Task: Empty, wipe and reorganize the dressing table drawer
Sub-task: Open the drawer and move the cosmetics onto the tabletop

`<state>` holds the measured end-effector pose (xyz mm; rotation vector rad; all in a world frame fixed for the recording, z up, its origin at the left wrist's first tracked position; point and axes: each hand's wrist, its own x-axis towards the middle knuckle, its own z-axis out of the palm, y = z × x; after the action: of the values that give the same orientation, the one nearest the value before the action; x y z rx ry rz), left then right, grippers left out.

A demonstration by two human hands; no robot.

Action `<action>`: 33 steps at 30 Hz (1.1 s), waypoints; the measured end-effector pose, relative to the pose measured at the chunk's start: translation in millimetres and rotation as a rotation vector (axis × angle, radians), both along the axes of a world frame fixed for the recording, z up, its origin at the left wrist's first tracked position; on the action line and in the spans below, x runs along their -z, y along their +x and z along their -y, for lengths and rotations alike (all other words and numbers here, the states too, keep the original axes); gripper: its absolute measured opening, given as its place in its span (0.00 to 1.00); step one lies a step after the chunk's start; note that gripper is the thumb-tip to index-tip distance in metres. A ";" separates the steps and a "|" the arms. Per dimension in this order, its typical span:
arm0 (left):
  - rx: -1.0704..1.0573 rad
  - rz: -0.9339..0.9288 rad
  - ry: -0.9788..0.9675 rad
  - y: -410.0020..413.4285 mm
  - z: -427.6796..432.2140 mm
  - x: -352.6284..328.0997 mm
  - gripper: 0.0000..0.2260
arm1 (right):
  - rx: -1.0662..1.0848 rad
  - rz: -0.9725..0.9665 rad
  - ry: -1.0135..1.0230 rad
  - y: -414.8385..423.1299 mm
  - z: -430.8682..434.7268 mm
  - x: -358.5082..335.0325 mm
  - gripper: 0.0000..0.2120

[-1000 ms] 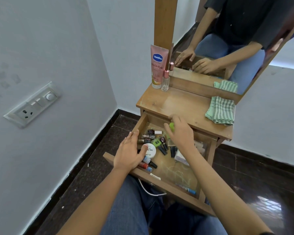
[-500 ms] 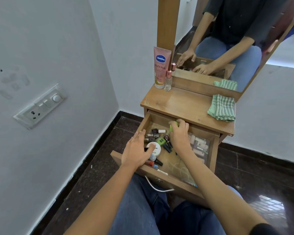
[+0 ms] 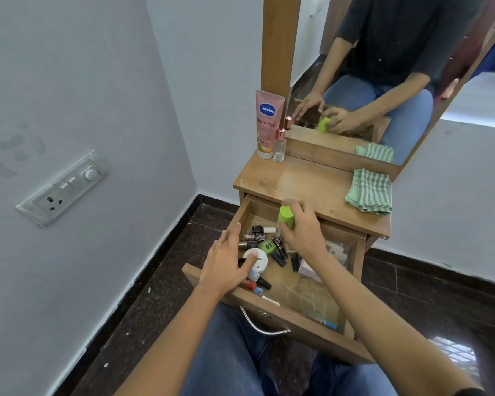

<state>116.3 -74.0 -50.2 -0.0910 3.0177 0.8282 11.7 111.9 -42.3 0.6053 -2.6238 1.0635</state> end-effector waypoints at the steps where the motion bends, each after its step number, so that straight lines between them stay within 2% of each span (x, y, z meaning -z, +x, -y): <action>1: 0.040 0.008 -0.038 -2.5 3.6 0.3 0.36 | -0.022 -0.025 -0.061 -4.4 1.7 -10.7 0.20; 5: 0.178 0.042 -0.290 -13.3 21.6 -0.5 0.41 | -0.026 -0.088 -0.177 -40.4 5.4 -50.9 0.23; 8: 0.173 0.100 -0.171 -12.7 26.2 -4.9 0.37 | 0.062 -0.060 -0.217 -79.5 4.1 -64.6 0.22; 11: 0.107 0.066 -0.034 -8.8 24.1 -9.8 0.35 | 0.174 -0.024 -0.199 -111.3 1.6 -63.3 0.21; 18: 0.063 0.021 0.005 -7.8 24.1 -8.0 0.34 | 0.312 0.064 -0.212 -147.1 8.1 -48.7 0.17; 26: 0.040 -0.022 0.052 -8.2 25.2 -4.6 0.32 | 0.378 0.186 -0.293 -154.9 17.3 -28.3 0.20; 33: 0.016 -0.021 0.033 -9.6 26.7 3.1 0.33 | 0.427 0.199 -0.361 -158.2 30.3 -19.2 0.12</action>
<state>106.8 -100.8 -53.3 -0.0583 3.0190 0.8834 -146.5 81.6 -23.2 -0.1390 -2.4547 1.4511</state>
